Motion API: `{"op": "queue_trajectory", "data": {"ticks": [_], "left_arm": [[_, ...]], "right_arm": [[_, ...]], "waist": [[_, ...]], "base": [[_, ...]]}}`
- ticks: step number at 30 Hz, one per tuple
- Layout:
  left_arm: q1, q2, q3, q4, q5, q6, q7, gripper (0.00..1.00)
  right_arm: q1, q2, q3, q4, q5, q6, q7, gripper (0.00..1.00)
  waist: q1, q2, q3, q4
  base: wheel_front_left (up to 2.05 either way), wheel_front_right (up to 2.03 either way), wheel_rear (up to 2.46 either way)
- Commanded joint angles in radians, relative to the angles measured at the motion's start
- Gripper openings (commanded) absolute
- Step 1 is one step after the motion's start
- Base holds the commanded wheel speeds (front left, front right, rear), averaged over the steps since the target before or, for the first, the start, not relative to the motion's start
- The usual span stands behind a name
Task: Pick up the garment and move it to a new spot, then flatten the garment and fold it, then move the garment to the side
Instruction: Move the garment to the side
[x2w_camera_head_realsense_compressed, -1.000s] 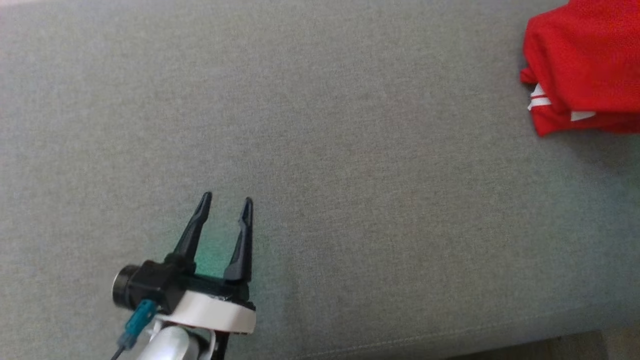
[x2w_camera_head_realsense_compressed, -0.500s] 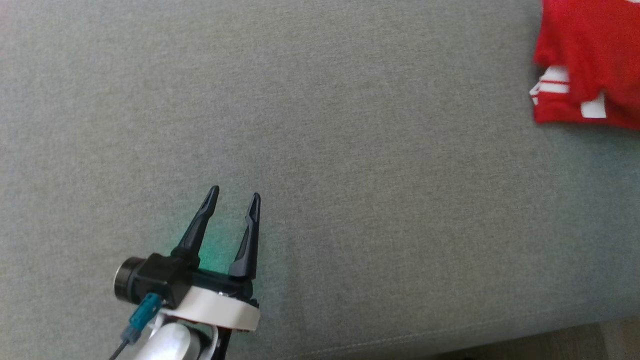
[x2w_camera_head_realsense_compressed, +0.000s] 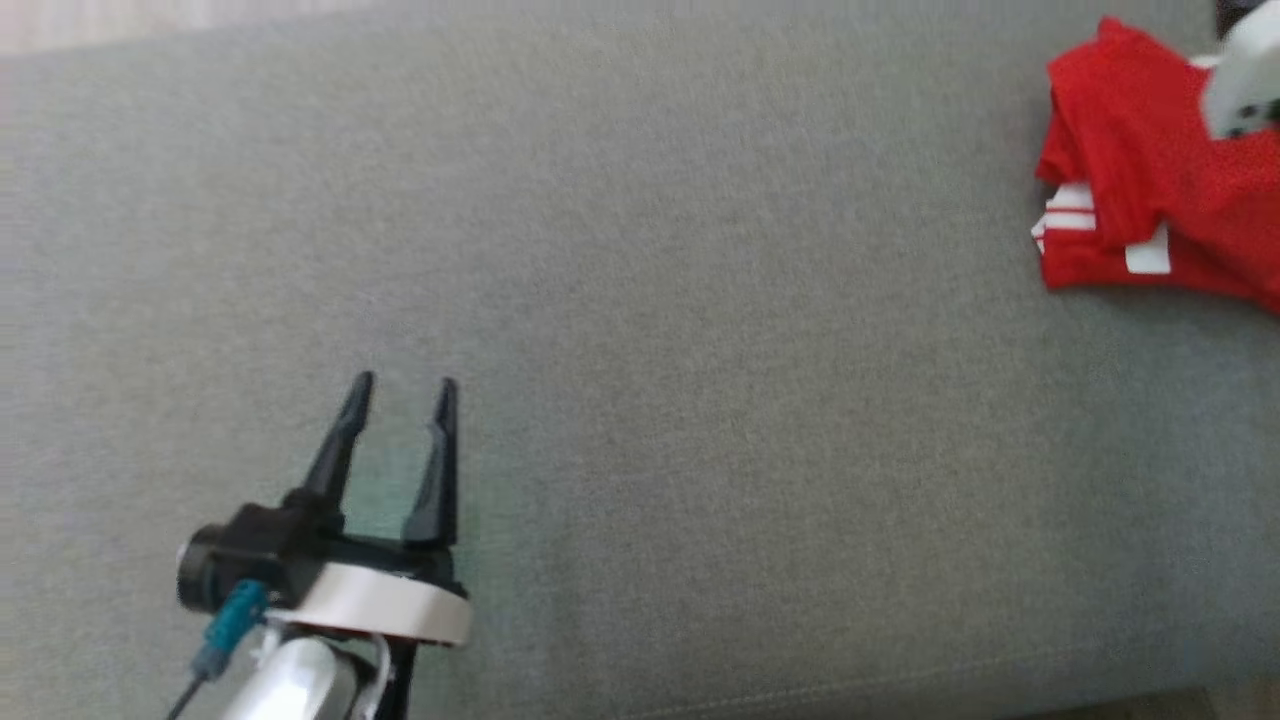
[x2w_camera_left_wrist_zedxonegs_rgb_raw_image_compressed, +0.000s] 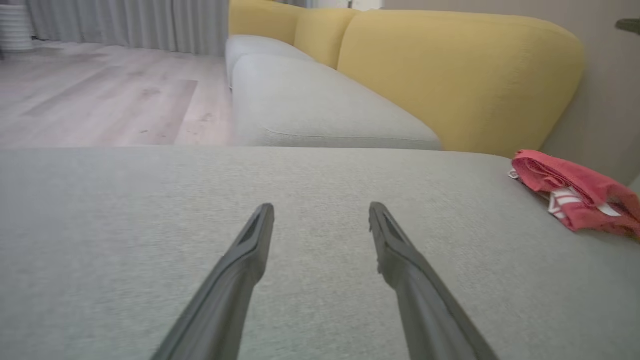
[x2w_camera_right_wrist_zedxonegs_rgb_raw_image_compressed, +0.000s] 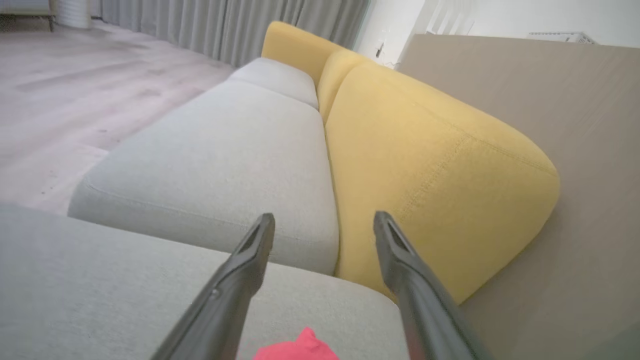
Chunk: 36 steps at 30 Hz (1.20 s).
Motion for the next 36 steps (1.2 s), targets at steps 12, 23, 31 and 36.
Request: {"op": "queue_trajectory", "data": {"ticks": [12, 23, 31, 36], "left_arm": [[0.09, 0.015, 0.114, 0.017, -0.066, 0.047, -0.048, 1.0], [0.193, 0.011, 0.103, 0.027, -0.08, 0.068, -0.056, 1.0], [0.216, 0.007, 0.083, 0.028, -0.072, 0.078, -0.053, 1.0], [0.222, 0.006, 0.071, 0.032, -0.066, 0.085, -0.048, 1.0]], "right_arm": [[0.268, 0.196, -0.077, -0.15, 0.007, 0.007, -0.09, 1.0], [0.741, 0.339, -0.164, -0.4, -0.021, 0.007, -0.171, 1.0], [0.953, 0.341, -0.135, -0.474, 0.064, 0.007, -0.221, 1.0], [1.014, 0.341, -0.129, -0.487, 0.067, 0.007, -0.246, 1.0]], "waist": [[0.0, 0.0, -0.221, 0.097], [0.0, 0.0, -0.301, 0.155], [0.0, 0.0, -0.327, 0.164], [0.0, 0.0, -0.337, 0.163]], "base": [[0.0, 0.0, 0.0], [0.0, 0.0, 0.0], [0.0, 0.0, 0.0], [0.0, 0.0, 0.0]]}}
